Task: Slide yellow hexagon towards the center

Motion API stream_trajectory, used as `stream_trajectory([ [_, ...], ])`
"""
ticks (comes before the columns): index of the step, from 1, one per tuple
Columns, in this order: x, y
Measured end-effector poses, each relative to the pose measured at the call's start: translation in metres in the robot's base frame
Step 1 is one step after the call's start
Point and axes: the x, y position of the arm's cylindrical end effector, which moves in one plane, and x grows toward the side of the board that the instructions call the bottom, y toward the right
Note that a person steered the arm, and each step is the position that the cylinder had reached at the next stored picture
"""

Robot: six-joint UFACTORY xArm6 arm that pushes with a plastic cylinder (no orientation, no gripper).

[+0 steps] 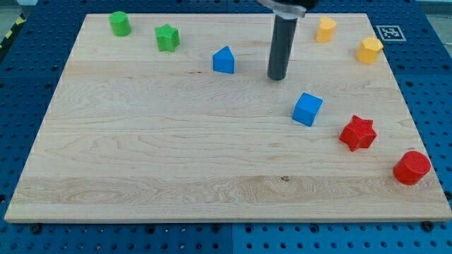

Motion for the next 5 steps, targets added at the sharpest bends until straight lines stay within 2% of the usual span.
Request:
stream_trajectory([
  [2, 0.001, 0.165],
  [3, -0.014, 0.237],
  [4, -0.049, 0.242],
  [5, -0.056, 0.219],
])
